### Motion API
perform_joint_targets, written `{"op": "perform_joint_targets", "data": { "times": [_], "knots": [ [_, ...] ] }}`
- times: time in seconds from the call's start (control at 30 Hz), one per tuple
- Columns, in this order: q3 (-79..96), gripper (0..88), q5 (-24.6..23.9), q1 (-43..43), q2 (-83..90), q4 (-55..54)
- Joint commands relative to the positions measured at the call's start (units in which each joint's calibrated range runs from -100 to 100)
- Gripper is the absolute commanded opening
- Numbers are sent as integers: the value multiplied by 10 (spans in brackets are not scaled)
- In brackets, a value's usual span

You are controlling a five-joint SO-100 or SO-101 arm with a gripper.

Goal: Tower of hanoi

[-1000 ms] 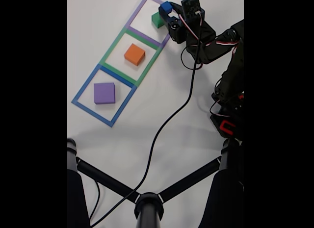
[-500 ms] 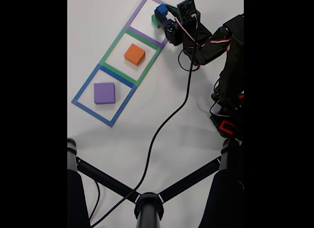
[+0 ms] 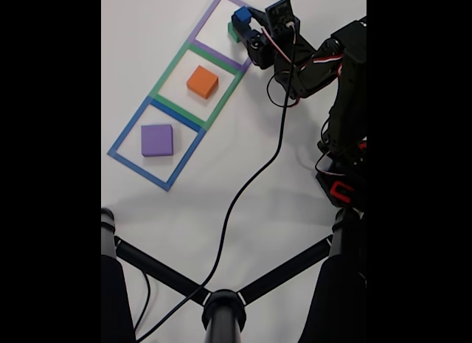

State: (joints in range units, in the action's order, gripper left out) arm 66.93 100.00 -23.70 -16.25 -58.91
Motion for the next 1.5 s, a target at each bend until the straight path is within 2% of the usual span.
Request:
{"op": "perform_joint_targets", "data": {
  "times": [0.0,0.3,0.5,0.6,0.7,0.8,0.9,1.1,1.27,1.47],
  "knots": [
    [-16,49,0,2,1,-18],
    [-16,156,0,3,-7,-36],
    [-13,176,0,3,1,-39],
    [0,183,0,2,39,-12],
    [14,178,0,2,111,62],
    [29,157,0,4,215,172],
    [27,95,0,6,344,339],
    [-118,1,0,30,567,826],
    [-291,0,0,73,639,1124],
    [-503,0,-88,130,645,1363]
  ]
}}
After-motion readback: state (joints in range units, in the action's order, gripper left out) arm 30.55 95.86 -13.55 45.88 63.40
